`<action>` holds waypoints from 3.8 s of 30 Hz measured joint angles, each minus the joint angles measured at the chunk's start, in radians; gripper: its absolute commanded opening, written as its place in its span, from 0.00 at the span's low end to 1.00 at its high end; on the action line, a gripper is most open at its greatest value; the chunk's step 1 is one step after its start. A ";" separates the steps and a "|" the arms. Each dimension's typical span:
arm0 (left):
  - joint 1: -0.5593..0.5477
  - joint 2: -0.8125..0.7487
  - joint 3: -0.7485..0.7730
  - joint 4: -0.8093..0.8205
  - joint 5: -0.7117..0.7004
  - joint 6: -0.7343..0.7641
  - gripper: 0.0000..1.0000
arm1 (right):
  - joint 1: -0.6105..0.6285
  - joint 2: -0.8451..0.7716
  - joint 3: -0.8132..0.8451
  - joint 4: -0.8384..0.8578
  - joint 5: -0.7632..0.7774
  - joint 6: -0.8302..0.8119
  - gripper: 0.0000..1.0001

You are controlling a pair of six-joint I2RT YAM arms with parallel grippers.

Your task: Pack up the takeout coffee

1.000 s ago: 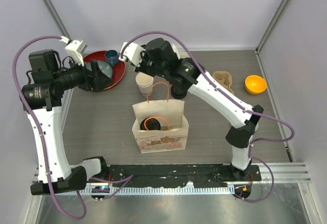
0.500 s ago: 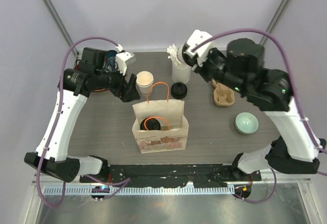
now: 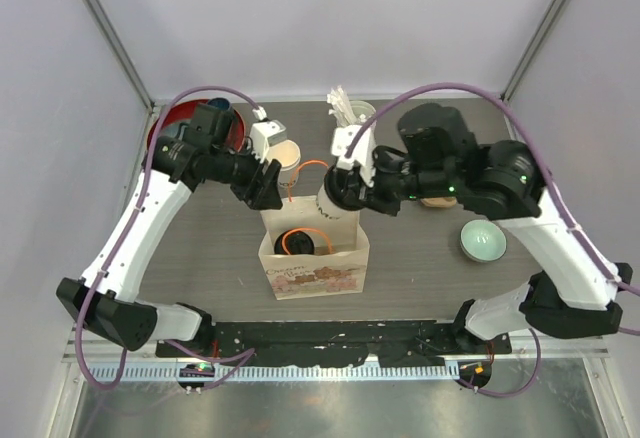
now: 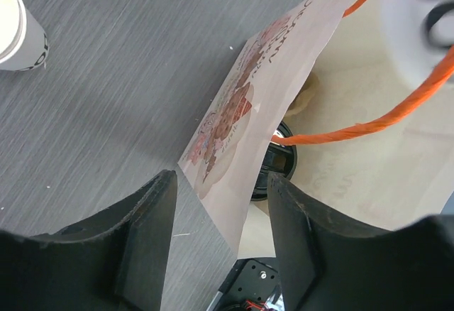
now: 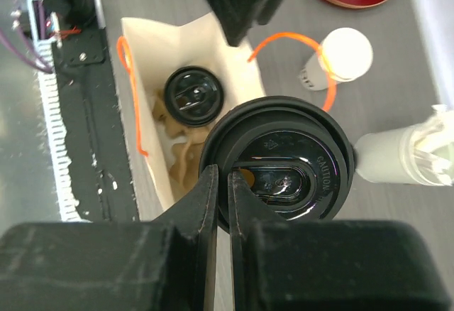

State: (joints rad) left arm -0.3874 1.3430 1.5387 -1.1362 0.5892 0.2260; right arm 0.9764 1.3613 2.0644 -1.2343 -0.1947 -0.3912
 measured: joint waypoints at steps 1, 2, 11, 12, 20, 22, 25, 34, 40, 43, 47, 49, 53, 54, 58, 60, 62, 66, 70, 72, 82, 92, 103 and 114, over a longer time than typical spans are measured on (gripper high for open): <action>-0.002 0.000 -0.005 0.003 0.004 0.001 0.52 | 0.009 0.016 -0.010 -0.005 -0.012 -0.002 0.01; -0.004 -0.001 -0.009 0.003 0.008 0.002 0.48 | 0.018 0.030 -0.020 -0.008 -0.022 -0.003 0.01; -0.024 -0.002 -0.080 0.019 0.055 0.018 0.18 | 0.069 0.148 -0.063 -0.029 -0.027 -0.025 0.01; -0.025 -0.003 -0.080 0.022 0.060 0.018 0.15 | 0.069 0.152 -0.076 -0.029 -0.024 -0.025 0.01; -0.026 -0.017 -0.089 0.026 0.071 0.026 0.00 | 0.069 0.153 -0.223 -0.014 -0.013 -0.021 0.01; -0.027 -0.017 -0.089 0.026 0.071 0.027 0.00 | 0.069 0.151 -0.245 0.002 -0.013 -0.021 0.01; -0.029 -0.017 -0.089 0.026 0.071 0.027 0.00 | 0.070 0.138 -0.294 0.051 -0.013 -0.021 0.01; -0.031 -0.019 -0.090 0.032 0.070 0.034 0.00 | 0.070 0.133 -0.373 0.135 -0.062 -0.019 0.01; -0.031 -0.020 -0.096 0.040 0.070 0.036 0.00 | 0.070 0.137 -0.356 0.159 -0.034 0.010 0.01; -0.031 -0.021 -0.096 0.041 0.070 0.039 0.00 | 0.071 0.151 -0.323 0.167 -0.006 0.021 0.01; -0.031 -0.021 -0.096 0.040 0.070 0.043 0.00 | 0.082 0.175 -0.275 0.167 0.034 0.026 0.01; -0.032 -0.021 -0.096 0.040 0.070 0.044 0.00 | 0.097 0.189 -0.249 0.167 0.053 0.027 0.01; -0.032 -0.024 -0.096 0.040 0.070 0.045 0.00 | 0.122 0.203 -0.218 0.161 0.087 0.027 0.01; -0.032 -0.024 -0.096 0.040 0.070 0.045 0.00 | 0.125 0.204 -0.216 0.160 0.092 0.027 0.01; -0.032 -0.024 -0.096 0.040 0.066 0.048 0.00 | 0.128 0.196 -0.240 0.167 0.103 0.027 0.01; -0.032 -0.024 -0.096 0.040 0.066 0.049 0.00 | 0.128 0.180 -0.290 0.176 0.102 0.027 0.01; -0.032 -0.024 -0.096 0.040 0.066 0.053 0.00 | 0.125 0.158 -0.346 0.180 0.097 0.027 0.01; -0.032 -0.024 -0.096 0.040 0.065 0.067 0.00 | 0.097 0.127 -0.441 0.201 0.055 0.027 0.01; -0.032 -0.030 -0.096 0.040 0.065 0.071 0.00 | 0.057 0.079 -0.541 0.272 -0.008 0.027 0.01; -0.032 -0.034 -0.096 0.040 0.065 0.071 0.00 | 0.034 0.054 -0.591 0.305 -0.042 0.027 0.01; -0.032 -0.037 -0.098 0.042 0.058 0.066 0.00 | -0.013 0.034 -0.698 0.433 -0.126 0.037 0.01; -0.033 -0.045 -0.107 0.050 0.039 0.064 0.00 | -0.032 -0.007 -0.793 0.509 -0.126 0.089 0.01; -0.034 -0.048 -0.113 0.056 0.040 0.062 0.00 | -0.049 0.023 -0.883 0.554 -0.138 0.142 0.01; -0.034 -0.050 -0.114 0.057 0.037 0.062 0.00 | -0.049 0.043 -0.891 0.563 -0.133 0.147 0.03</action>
State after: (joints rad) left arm -0.4217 1.2930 1.4242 -1.0794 0.6266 0.2882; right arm 0.9272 1.4048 1.1732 -0.6716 -0.3279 -0.2443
